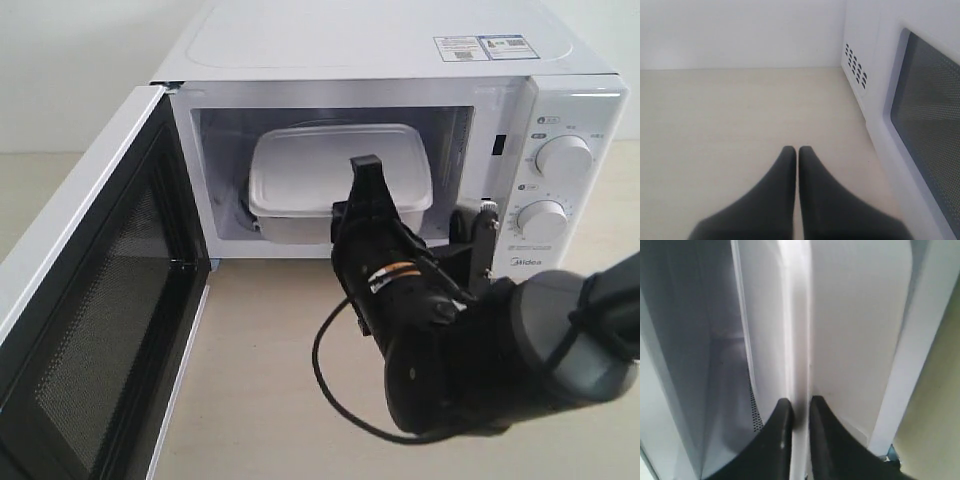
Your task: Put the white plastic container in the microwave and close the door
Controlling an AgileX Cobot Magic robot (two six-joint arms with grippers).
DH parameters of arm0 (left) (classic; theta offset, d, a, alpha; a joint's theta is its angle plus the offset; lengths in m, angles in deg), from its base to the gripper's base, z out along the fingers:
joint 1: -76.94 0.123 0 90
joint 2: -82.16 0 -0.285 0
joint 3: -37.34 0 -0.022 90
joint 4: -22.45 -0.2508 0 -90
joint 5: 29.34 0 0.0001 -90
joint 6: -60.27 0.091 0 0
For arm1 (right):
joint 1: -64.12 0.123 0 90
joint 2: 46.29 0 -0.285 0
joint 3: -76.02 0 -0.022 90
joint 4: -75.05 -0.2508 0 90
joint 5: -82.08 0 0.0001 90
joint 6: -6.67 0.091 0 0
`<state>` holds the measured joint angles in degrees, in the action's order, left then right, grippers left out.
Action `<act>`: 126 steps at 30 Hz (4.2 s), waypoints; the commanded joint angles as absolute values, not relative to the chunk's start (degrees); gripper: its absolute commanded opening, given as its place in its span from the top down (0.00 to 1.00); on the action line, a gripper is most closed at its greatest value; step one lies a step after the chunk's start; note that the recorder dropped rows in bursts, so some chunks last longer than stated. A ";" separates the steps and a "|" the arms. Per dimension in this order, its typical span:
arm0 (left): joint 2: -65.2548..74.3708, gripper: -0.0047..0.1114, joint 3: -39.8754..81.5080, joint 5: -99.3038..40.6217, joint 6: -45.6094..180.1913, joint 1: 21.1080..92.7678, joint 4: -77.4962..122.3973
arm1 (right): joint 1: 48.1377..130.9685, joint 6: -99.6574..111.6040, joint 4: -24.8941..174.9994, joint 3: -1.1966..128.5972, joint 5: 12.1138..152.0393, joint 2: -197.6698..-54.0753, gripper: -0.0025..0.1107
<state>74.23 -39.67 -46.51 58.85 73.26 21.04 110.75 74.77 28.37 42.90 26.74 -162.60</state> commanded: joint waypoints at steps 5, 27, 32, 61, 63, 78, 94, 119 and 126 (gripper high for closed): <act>74.37 0.92 -39.88 -46.30 58.42 73.29 21.35 | 104.31 64.33 31.11 52.56 34.69 -162.16 0.98; 74.37 0.92 -39.88 -46.30 58.42 73.29 21.35 | 100.02 58.54 36.33 58.92 38.39 -168.91 0.97; 74.37 0.92 -39.88 -46.30 58.42 73.29 21.35 | 99.92 58.67 36.45 58.92 37.62 -170.13 0.77; 74.37 0.92 -39.88 -46.30 58.42 73.29 21.35 | 104.99 39.25 60.86 29.38 45.93 -142.08 0.98; 74.37 0.92 -39.88 -46.30 58.42 73.29 21.35 | 106.88 34.16 67.11 26.89 45.93 -139.55 0.98; 74.37 0.92 -39.88 -46.30 58.42 73.29 21.35 | 110.48 15.26 67.23 24.20 46.66 -134.69 0.98; 74.37 0.92 -39.88 -46.30 58.42 73.29 21.35 | 110.48 13.90 67.14 24.20 46.85 -134.69 0.98; 74.37 0.92 -39.88 -46.30 58.42 73.29 21.35 | 84.77 -11.88 51.23 23.72 78.83 -101.04 0.98; 74.37 0.92 -39.88 -46.30 58.42 73.29 21.35 | 72.73 -13.20 51.40 12.95 76.42 -84.31 0.98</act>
<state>74.23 -39.67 -46.51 58.85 73.26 21.04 75.58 -12.39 50.82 17.17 77.10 -89.01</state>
